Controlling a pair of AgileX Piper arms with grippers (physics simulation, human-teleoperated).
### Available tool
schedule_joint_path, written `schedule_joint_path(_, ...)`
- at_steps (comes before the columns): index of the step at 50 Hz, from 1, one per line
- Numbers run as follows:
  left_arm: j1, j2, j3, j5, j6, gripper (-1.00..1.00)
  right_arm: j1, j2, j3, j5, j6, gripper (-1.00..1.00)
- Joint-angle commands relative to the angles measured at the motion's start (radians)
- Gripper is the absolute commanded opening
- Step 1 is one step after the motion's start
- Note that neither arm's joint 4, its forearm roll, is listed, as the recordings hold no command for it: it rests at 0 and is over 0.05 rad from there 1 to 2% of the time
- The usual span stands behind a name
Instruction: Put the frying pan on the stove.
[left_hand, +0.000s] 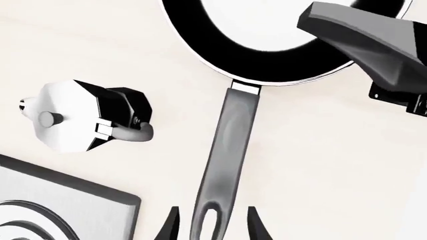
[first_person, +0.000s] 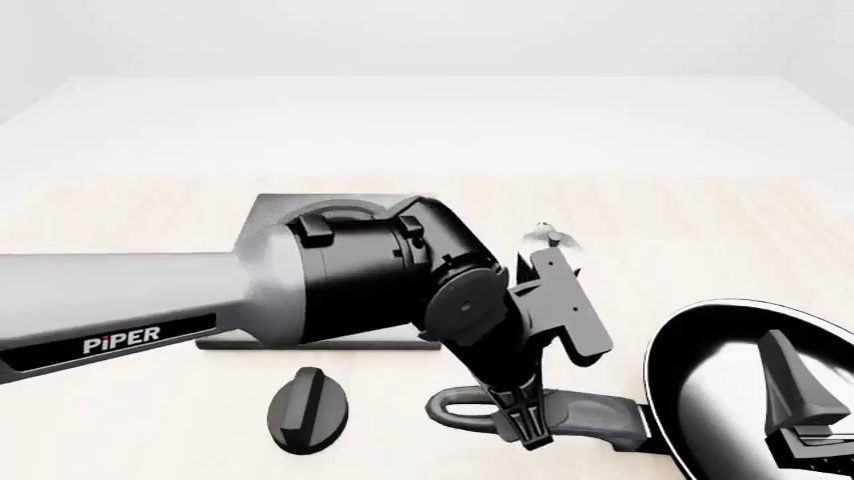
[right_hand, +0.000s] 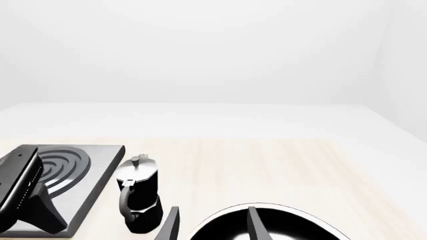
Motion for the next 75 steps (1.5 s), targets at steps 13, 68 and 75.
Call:
schedule_joint_path(13,-0.004,0.027,0.020,-0.055,-0.009,1.00,0.000,0.000,0.000,0.000,0.000,1.00)
schedule_joint_path(68,-0.016,0.052,0.125,-0.201,-0.058,1.00,0.000,0.000,0.000,0.000,0.000,1.00)
schedule_joint_path(75,-0.015,0.069,0.133,-0.217,-0.066,1.00,0.000,0.000,0.000,0.000,0.000,1.00)
